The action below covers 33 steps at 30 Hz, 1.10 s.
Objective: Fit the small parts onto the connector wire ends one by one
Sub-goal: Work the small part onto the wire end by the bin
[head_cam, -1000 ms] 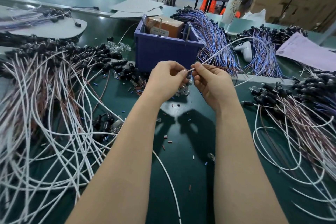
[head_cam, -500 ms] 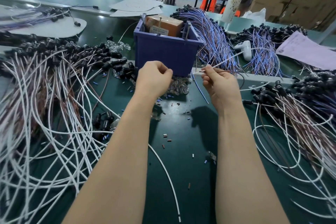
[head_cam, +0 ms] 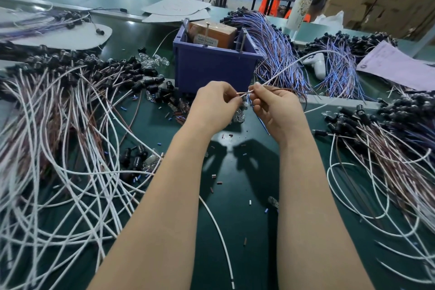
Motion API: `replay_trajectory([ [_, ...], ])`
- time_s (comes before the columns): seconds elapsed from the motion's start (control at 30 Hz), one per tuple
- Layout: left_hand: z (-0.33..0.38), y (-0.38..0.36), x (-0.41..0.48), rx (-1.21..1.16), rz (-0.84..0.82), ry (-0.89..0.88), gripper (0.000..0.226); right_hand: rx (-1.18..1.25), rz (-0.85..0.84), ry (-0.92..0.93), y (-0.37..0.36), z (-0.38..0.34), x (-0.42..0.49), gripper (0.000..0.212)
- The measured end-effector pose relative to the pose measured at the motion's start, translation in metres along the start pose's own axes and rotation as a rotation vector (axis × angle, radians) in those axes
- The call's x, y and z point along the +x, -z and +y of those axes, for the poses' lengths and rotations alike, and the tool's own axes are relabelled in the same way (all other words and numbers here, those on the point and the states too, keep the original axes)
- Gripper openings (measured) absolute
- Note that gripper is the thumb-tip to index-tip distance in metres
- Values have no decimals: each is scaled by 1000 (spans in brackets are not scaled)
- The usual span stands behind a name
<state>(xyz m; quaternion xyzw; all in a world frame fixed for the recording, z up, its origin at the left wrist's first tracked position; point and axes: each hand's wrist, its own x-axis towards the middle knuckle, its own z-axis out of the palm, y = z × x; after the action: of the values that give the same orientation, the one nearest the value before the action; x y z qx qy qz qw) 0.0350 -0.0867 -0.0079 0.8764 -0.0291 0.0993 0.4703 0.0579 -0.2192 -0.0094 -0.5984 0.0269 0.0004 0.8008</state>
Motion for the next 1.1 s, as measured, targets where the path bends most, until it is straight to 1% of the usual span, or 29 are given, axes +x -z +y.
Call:
replay_trajectory([
  [0.13,-1,0,1,19,47,-20,14,4,-1,1,0,0,-1,20],
  [0.23,-1,-2,0,-30,59,-19,15,34,1,-1,0,0,0,21],
  [0.3,0,-2,-1,-213,15,35,15,63,-3,0,0,-1,0,20],
  [0.4,2,2,-2,-551,-97,198,22,98,-31,3,1,-1,0,18],
  [0.5,3,5,-3,-716,-193,321,25,109,-62,7,1,-1,0,18],
  [0.6,2,7,-3,-823,-254,387,22,115,-80,14,1,-1,-1,19],
  [0.7,0,7,-3,-853,-290,400,20,119,-86,11,2,-2,-2,19],
  [0.8,-1,5,-3,-818,-290,395,20,116,-92,14,2,-1,-2,19],
  [0.97,-3,1,0,-554,-144,325,23,13,-73,83,2,1,-1,19],
  [1.1,-2,-1,2,-579,-94,337,24,-6,-30,118,-2,5,-2,21],
])
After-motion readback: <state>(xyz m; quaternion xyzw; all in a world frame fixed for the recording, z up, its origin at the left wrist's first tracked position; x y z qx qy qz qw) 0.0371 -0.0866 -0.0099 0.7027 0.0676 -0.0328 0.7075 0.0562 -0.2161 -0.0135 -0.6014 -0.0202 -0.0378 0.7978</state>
